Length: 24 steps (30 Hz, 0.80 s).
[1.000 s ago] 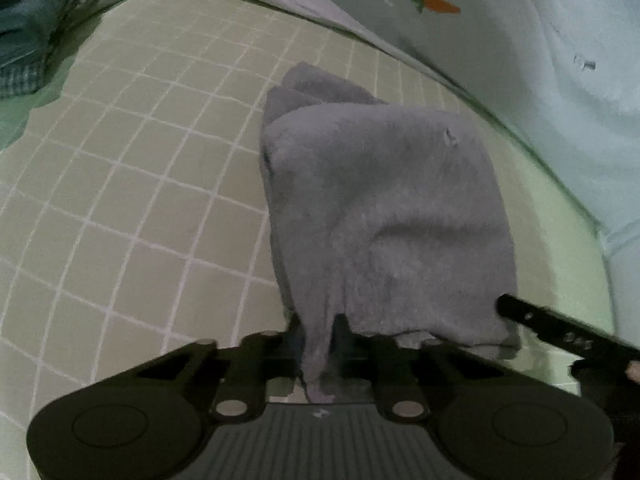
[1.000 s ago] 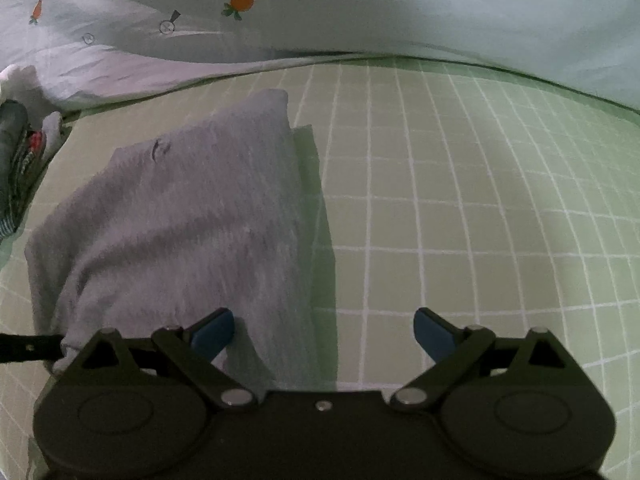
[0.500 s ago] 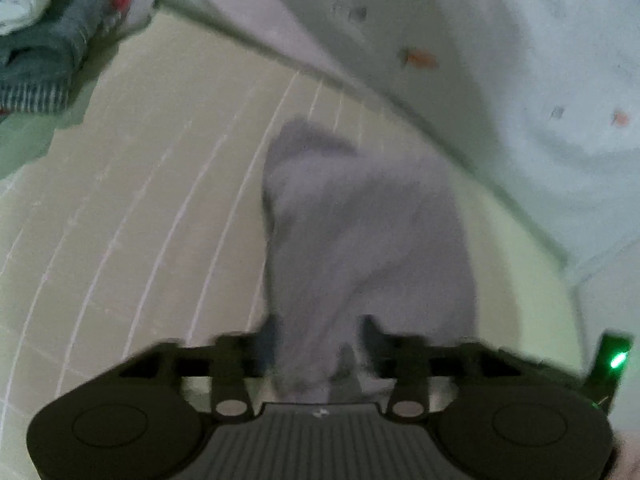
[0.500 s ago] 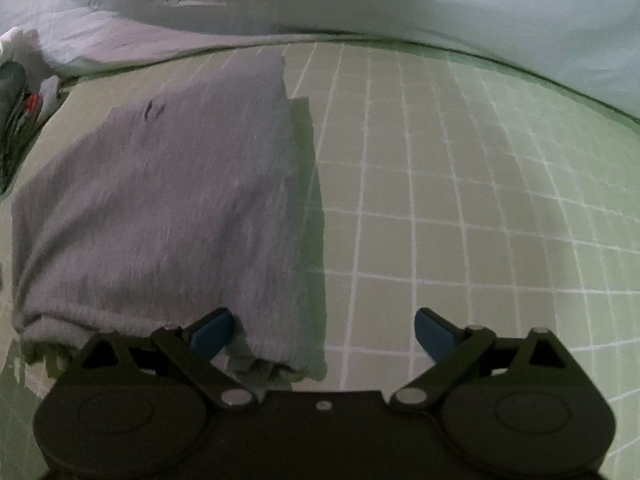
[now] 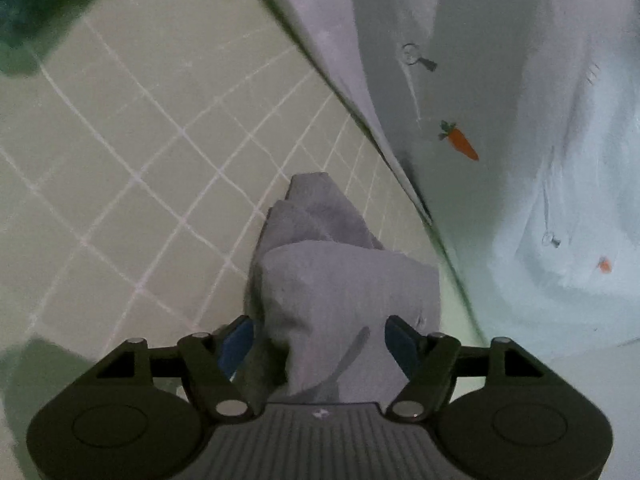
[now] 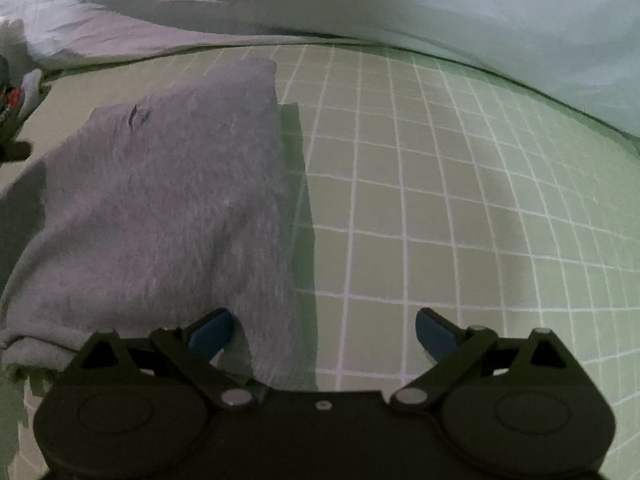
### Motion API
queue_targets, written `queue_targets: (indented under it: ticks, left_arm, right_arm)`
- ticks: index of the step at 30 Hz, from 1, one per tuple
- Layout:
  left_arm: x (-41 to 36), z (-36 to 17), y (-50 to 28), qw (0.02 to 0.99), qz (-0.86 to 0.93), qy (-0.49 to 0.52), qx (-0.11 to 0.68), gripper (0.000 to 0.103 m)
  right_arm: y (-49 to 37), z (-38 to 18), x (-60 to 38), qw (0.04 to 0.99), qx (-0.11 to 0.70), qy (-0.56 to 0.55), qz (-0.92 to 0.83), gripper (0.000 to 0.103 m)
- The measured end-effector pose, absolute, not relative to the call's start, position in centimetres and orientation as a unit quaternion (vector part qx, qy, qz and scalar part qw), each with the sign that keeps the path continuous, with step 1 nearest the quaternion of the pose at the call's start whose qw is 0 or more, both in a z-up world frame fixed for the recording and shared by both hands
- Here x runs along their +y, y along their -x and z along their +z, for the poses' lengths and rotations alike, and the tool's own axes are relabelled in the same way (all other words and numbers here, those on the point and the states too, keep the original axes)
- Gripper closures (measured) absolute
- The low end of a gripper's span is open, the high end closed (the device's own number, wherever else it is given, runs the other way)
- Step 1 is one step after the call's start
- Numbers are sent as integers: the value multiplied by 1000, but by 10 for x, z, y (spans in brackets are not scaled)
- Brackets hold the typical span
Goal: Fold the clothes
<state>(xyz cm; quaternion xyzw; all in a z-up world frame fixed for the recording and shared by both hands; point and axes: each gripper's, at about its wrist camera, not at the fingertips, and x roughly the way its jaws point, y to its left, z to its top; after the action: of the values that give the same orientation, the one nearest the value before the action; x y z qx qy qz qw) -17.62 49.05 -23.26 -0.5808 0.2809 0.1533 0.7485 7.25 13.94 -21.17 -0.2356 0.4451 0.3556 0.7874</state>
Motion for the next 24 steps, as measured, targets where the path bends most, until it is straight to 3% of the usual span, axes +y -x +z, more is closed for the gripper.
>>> queue_targets:
  ticks: [1, 3, 5, 8, 13, 15, 19, 21, 23, 24]
  left_arm:
    - [493, -237, 172, 744, 147, 589, 279, 32]
    - [500, -246, 165, 733, 142, 608, 271, 43]
    - [504, -248, 161, 729, 146, 614, 264, 68]
    - [510, -249, 156, 730, 154, 618, 250, 91]
    - [504, -214, 155, 801, 170, 533, 213, 97]
    - [498, -199, 155, 827, 187, 488, 209, 96]
    - [496, -210, 154, 794, 297, 459, 266, 84]
    - [496, -217, 160, 784, 297, 469, 278, 70]
    - [494, -220, 166, 782, 284, 477, 283, 37]
    - [490, -220, 167, 786, 275, 471, 291, 29]
  right_arm:
    - [-73, -212, 140, 787, 446, 237, 355, 3]
    - [-75, -214, 142, 786, 448, 239, 353, 3]
    - [-75, -216, 145, 785, 450, 241, 350, 3]
    - [-75, -217, 147, 785, 451, 241, 349, 3]
    - [-76, -218, 144, 785, 455, 237, 349, 1]
    - [-76, -219, 143, 785, 455, 236, 348, 1]
    - [-77, -219, 145, 784, 457, 234, 347, 1]
    - [-79, -216, 145, 785, 457, 230, 349, 1]
    - [-81, -206, 142, 794, 444, 200, 363, 1]
    - [-83, -201, 141, 799, 437, 184, 370, 1]
